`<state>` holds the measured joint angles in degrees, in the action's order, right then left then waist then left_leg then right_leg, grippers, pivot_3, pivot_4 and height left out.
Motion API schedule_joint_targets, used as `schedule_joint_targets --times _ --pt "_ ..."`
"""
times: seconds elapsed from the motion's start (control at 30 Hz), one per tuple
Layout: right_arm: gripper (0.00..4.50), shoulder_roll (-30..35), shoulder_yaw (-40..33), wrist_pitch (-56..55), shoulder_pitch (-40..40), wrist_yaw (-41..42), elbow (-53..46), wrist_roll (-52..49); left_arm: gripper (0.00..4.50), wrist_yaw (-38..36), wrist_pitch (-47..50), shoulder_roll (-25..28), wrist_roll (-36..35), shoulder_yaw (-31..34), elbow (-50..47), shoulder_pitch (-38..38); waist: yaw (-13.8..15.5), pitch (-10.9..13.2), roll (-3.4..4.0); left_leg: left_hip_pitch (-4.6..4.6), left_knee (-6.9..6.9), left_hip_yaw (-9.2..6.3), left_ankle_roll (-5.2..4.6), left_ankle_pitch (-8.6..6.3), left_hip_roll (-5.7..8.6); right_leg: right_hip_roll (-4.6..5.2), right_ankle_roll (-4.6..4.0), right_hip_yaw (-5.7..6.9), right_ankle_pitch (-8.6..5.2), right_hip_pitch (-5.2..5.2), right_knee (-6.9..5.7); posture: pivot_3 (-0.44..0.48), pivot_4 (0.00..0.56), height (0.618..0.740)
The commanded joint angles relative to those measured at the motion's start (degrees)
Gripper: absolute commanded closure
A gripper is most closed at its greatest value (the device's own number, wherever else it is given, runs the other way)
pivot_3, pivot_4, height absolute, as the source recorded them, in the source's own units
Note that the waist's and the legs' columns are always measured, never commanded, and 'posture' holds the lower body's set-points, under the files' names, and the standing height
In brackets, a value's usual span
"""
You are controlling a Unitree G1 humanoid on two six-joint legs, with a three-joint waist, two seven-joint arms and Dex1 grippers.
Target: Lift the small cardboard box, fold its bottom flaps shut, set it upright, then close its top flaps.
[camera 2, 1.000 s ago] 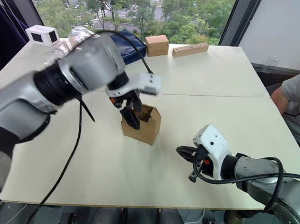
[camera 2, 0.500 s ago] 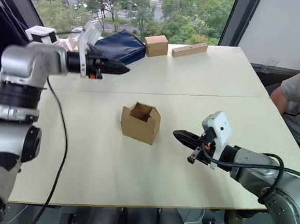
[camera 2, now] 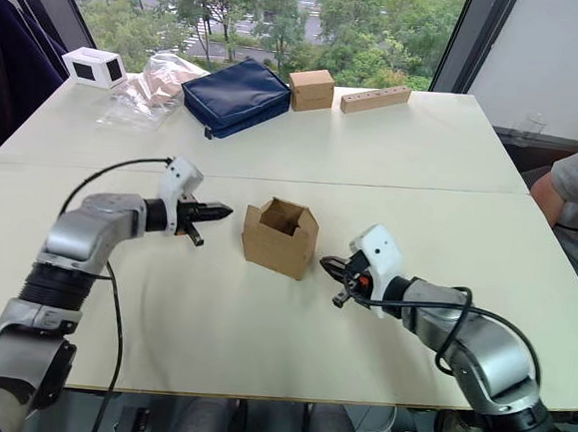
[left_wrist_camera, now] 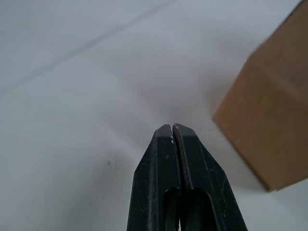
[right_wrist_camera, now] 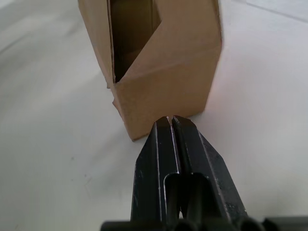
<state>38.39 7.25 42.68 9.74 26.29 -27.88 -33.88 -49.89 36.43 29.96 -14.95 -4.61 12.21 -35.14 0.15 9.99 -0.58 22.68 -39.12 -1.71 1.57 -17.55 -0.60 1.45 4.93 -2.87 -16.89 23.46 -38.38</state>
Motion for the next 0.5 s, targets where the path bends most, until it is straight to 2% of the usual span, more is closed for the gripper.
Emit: schedule_joint_targets --times 0.03,0.3,0.5 --pt "4.50 -0.9 1.5 -1.7 0.6 0.9 -0.7 3.1 4.49 -0.7 -1.6 -0.6 -0.4 -0.3 -1.8 0.0 0.1 0.0 0.00 0.00 0.00 0.00 0.00 0.00 0.00 0.00 0.00 0.00 0.00 0.00 0.00 0.000 0.150 0.740" --pt "4.50 -2.1 3.9 -5.2 3.0 1.2 4.1 11.7 4.49 -3.6 1.3 -1.0 -1.8 -3.9 -9.6 5.0 -0.1 0.0 0.01 -0.03 0.00 0.00 -0.01 0.00 0.00 0.01 0.00 0.01 0.00 -0.01 -0.04 0.000 0.150 0.740" --pt "4.50 -2.5 3.0 -5.4 4.2 5.3 4.1 11.4 4.49 -4.5 4.2 -0.4 -2.7 -5.8 -15.9 8.0 -0.8 0.0 0.01 -0.05 0.01 -0.02 -0.02 -0.01 0.00 0.01 0.00 0.02 0.00 -0.05 -0.04 0.000 0.150 0.740"
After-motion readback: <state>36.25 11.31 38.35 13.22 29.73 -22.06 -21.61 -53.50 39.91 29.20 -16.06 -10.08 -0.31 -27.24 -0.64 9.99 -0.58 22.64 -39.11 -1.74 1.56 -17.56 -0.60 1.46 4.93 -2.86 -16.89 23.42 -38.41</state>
